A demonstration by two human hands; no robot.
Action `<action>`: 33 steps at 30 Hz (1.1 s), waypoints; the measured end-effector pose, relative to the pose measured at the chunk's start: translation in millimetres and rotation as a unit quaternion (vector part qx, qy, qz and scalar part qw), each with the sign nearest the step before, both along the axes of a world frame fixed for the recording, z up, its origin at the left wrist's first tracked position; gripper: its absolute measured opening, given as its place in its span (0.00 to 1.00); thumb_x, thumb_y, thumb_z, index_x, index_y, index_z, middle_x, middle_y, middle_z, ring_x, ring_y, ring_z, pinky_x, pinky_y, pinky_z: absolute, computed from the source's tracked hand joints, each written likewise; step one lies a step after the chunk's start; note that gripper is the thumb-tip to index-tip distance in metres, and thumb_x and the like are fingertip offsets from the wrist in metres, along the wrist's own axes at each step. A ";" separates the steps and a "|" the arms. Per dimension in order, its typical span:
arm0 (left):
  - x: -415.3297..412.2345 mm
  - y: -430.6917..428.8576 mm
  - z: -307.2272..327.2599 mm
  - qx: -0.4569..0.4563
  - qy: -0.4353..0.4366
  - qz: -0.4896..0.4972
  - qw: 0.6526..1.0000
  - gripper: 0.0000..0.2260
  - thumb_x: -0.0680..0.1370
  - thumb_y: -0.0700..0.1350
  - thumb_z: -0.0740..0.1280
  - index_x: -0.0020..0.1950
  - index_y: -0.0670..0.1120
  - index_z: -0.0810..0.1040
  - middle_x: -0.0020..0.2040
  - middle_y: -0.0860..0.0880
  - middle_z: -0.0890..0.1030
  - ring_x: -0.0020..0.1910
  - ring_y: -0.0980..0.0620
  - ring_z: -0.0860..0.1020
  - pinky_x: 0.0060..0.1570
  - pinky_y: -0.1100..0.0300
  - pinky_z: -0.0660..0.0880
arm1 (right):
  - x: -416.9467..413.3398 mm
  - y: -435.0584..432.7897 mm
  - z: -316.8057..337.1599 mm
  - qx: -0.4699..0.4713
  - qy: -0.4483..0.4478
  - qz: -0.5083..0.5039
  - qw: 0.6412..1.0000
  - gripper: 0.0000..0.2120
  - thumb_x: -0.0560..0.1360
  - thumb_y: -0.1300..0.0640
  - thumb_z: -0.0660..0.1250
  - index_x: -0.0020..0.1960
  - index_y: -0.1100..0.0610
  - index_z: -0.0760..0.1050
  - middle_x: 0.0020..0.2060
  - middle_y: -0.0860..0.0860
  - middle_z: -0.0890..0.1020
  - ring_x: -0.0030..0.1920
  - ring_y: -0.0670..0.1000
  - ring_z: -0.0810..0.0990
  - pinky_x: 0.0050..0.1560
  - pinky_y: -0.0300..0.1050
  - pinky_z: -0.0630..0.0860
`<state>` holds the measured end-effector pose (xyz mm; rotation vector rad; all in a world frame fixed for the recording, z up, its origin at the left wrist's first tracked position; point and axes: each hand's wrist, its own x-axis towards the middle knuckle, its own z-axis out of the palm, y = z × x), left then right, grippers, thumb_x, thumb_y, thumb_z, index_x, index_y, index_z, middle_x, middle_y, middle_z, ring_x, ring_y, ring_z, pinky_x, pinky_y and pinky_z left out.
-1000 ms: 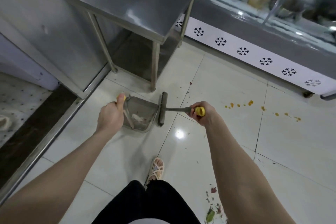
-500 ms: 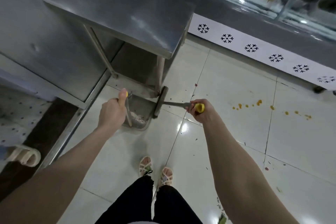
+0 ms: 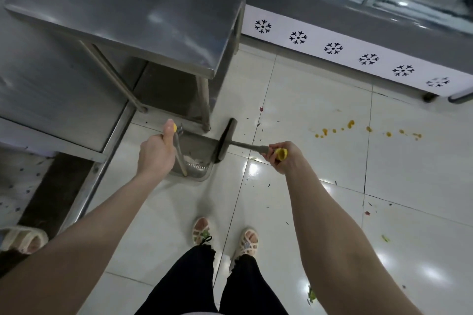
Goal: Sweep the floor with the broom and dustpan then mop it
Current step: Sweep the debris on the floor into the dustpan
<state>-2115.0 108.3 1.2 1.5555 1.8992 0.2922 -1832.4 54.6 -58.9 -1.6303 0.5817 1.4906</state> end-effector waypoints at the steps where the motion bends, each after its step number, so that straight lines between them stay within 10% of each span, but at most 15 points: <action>1: 6.6 -4.8 1.5 0.002 0.001 -0.005 1.000 0.34 0.80 0.63 0.43 0.39 0.37 0.74 0.39 0.38 0.73 0.42 0.41 0.72 0.42 0.52 0.65 | 6.0 -7.9 -0.5 -0.002 -0.005 0.003 1.000 0.12 0.73 0.70 0.61 0.55 0.66 0.72 0.44 0.66 0.77 0.17 0.49 0.73 0.15 0.33 0.66; 27: 144.1 -107.6 7.3 0.039 -0.020 -0.087 0.995 0.32 0.82 0.58 0.46 0.52 0.32 0.76 0.46 0.30 0.78 0.47 0.33 0.76 0.46 0.48 0.69 | 173.7 -165.8 53.5 0.030 -0.053 -0.001 0.998 0.02 0.75 0.68 0.59 0.46 0.68 0.70 0.39 0.64 0.75 0.16 0.47 0.72 0.15 0.33 0.68; 33: 143.2 -77.3 11.2 0.026 -0.010 -0.064 0.998 0.34 0.79 0.64 0.42 0.32 0.40 0.71 0.34 0.41 0.74 0.40 0.40 0.72 0.40 0.52 0.65 | 161.7 -120.4 44.5 0.038 -0.056 0.012 0.998 0.07 0.74 0.68 0.60 0.52 0.65 0.71 0.38 0.63 0.76 0.17 0.46 0.72 0.15 0.33 0.68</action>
